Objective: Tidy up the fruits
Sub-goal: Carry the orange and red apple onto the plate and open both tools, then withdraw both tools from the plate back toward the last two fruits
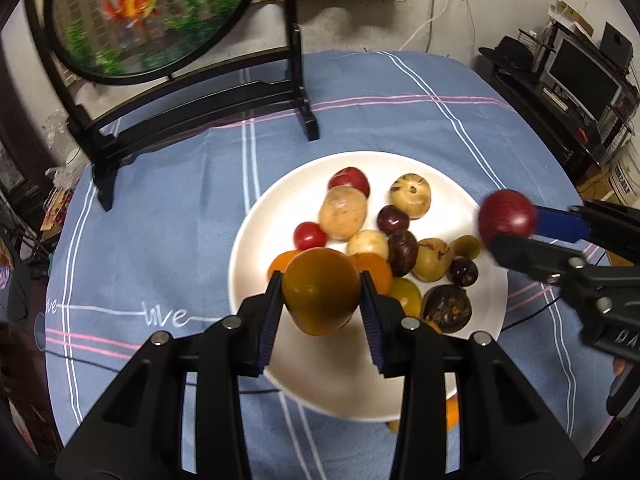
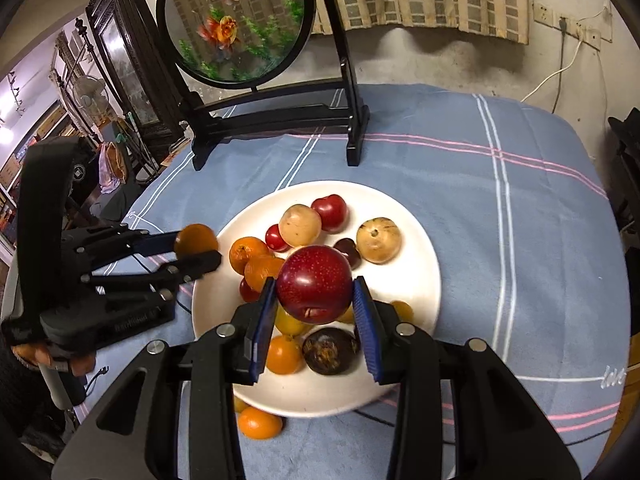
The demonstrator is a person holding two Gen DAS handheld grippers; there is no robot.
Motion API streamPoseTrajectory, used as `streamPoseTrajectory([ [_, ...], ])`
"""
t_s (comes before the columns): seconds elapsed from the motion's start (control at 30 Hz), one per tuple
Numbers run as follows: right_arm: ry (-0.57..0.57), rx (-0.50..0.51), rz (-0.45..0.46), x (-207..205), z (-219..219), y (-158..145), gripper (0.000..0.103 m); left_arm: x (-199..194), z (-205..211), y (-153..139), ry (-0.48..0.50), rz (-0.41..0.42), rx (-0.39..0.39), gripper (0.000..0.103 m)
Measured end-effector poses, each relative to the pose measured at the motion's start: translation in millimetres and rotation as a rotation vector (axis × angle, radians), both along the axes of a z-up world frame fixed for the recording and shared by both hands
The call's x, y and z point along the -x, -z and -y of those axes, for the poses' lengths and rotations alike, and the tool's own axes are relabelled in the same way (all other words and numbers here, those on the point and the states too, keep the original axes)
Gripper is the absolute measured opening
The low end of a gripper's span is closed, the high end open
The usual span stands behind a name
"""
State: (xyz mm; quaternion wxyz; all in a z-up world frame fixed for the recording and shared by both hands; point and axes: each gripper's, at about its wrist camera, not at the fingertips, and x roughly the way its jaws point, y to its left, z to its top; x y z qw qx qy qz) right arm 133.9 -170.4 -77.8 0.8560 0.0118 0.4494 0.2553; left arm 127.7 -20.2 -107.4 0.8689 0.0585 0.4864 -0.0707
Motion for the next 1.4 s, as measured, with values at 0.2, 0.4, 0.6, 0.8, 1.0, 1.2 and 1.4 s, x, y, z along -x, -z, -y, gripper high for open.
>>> streamPoseTrajectory([
  [0.2,-0.012,0.001,-0.052,-28.9,-14.3,13.5,0.040,-14.5,9.4,16.0,0.011,-0.023,-0.019,0.039],
  [0.4,0.012,0.003,-0.055,-41.3,-15.3,17.8,0.059,-14.1,7.7,17.8,0.015,0.011,-0.016,0.070],
  [0.6,0.045,-0.021,0.030,-34.9,0.5,-9.5,0.066,-15.1,-3.4,6.8,-0.025,0.028,-0.002,0.070],
  [0.8,0.066,-0.038,0.061,-12.7,19.9,-27.3,0.066,-5.0,-20.6,-13.6,-0.076,0.050,0.028,0.070],
  [1.0,0.026,-0.018,0.034,37.5,25.0,-13.3,0.066,22.5,-44.7,-27.2,-0.132,0.064,0.059,0.070],
  [1.2,-0.054,0.057,-0.079,99.9,4.3,48.6,0.066,66.7,-60.8,-15.4,-0.149,0.031,0.065,0.069],
  [1.4,-0.088,0.134,-0.118,114.8,-22.5,84.2,0.066,111.9,-71.2,15.6,-0.158,-0.062,0.076,0.070],
])
